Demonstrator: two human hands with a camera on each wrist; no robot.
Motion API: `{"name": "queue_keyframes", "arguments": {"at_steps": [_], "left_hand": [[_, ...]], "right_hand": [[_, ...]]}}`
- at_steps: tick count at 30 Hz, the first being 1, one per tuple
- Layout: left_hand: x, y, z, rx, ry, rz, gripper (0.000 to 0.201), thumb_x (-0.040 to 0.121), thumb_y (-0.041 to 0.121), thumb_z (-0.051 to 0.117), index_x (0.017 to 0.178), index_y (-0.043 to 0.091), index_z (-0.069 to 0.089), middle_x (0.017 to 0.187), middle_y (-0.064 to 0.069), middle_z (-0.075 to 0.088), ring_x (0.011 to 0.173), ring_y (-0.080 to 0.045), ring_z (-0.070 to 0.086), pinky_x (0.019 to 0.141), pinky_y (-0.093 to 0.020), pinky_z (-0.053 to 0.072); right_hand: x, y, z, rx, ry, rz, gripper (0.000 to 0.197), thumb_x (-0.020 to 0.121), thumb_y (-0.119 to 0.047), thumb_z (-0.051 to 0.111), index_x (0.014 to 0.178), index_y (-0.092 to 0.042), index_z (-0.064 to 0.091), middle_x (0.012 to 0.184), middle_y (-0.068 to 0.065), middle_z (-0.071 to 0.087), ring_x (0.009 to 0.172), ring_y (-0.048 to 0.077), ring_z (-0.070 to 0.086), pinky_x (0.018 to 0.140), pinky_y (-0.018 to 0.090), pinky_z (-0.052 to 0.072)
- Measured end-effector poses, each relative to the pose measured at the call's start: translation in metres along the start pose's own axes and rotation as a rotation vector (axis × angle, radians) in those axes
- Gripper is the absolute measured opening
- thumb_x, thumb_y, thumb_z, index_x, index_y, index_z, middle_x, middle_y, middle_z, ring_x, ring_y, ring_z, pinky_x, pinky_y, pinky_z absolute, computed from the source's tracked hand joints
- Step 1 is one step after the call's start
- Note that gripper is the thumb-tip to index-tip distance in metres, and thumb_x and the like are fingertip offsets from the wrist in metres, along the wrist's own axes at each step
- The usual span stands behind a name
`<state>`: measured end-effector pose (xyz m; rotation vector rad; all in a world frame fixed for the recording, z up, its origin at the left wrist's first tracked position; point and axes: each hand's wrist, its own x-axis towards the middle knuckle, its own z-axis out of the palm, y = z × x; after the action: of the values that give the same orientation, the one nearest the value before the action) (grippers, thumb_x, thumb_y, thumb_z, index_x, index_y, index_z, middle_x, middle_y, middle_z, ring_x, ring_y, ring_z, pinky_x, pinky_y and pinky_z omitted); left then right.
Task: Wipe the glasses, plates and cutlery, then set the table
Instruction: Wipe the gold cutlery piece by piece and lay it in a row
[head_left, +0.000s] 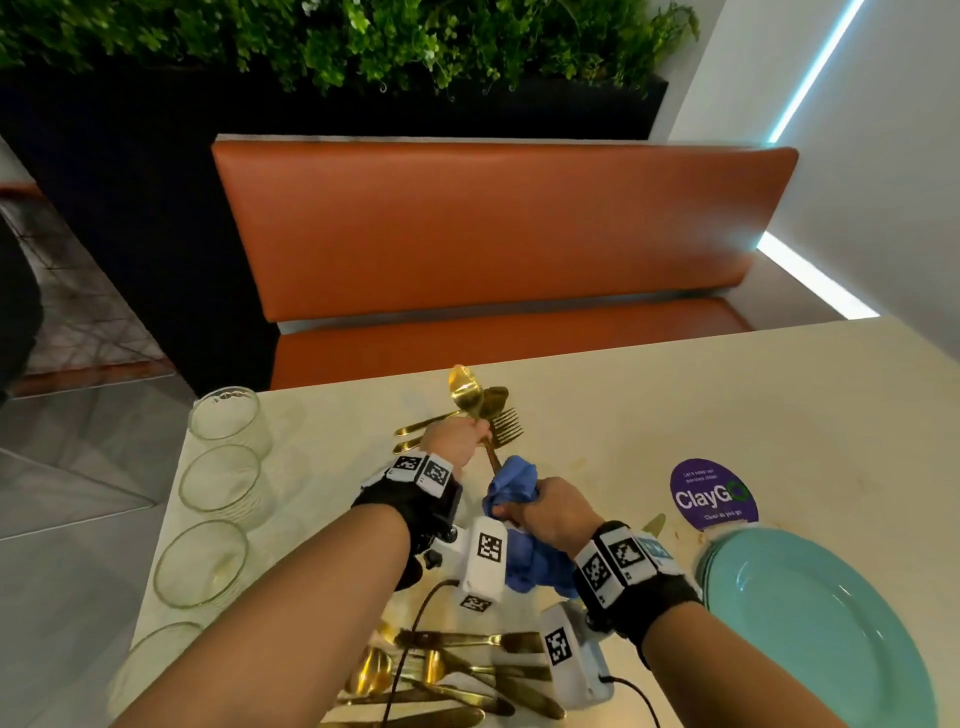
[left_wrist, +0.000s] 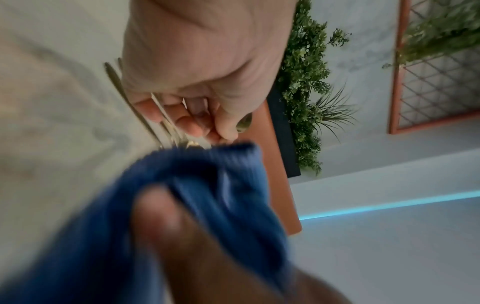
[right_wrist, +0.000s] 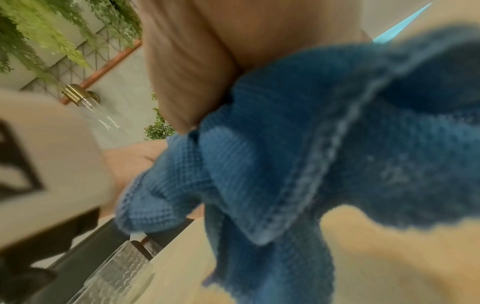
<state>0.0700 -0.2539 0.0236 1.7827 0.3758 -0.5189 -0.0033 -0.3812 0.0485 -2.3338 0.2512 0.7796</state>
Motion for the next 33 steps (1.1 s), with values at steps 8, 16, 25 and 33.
{"name": "queue_keyframes", "arguments": {"at_steps": [8, 16, 25, 33], "left_hand": [[0.053, -0.002, -0.019, 1.270, 0.069, 0.218, 0.023, 0.096, 0.038, 0.047, 0.105, 0.034, 0.067, 0.108, 0.006, 0.064, 0.107, -0.021, 0.051, 0.095, -0.038, 0.028], [0.061, -0.026, -0.006, 1.402, 0.224, 0.341, 0.024, 0.094, 0.040, 0.047, 0.100, 0.026, 0.066, 0.094, 0.004, 0.068, 0.101, -0.019, 0.047, 0.086, -0.036, 0.032], [-0.019, -0.042, 0.067, 1.150, -0.232, 0.418, 0.030, 0.089, 0.039, 0.057, 0.113, 0.024, 0.064, 0.120, -0.001, 0.063, 0.119, -0.022, 0.046, 0.101, -0.035, 0.032], [-0.066, -0.070, 0.143, 1.155, -0.199, 0.343, 0.027, 0.092, 0.022, 0.054, 0.116, 0.013, 0.061, 0.119, -0.016, 0.053, 0.109, -0.032, 0.053, 0.093, -0.036, 0.044]], "right_hand": [[0.010, 0.048, -0.031, 0.028, 0.063, 0.101, 0.029, 0.085, -0.029, 0.064, 0.097, -0.004, 0.066, 0.100, 0.015, 0.069, 0.080, 0.020, 0.057, 0.072, 0.030, 0.047], [-0.003, 0.098, -0.059, 0.158, 0.218, 0.185, 0.023, 0.080, -0.032, 0.070, 0.083, -0.011, 0.060, 0.085, 0.009, 0.065, 0.082, 0.026, 0.062, 0.074, 0.032, 0.050], [-0.030, 0.128, -0.060, 0.414, 0.594, 0.309, 0.036, 0.079, -0.032, 0.070, 0.077, 0.003, 0.062, 0.091, 0.027, 0.066, 0.089, 0.038, 0.062, 0.081, 0.047, 0.049], [-0.062, 0.162, -0.053, 0.566, 0.619, 0.375, 0.038, 0.080, -0.030, 0.069, 0.083, 0.008, 0.065, 0.093, 0.029, 0.066, 0.087, 0.038, 0.062, 0.078, 0.045, 0.049]]}}
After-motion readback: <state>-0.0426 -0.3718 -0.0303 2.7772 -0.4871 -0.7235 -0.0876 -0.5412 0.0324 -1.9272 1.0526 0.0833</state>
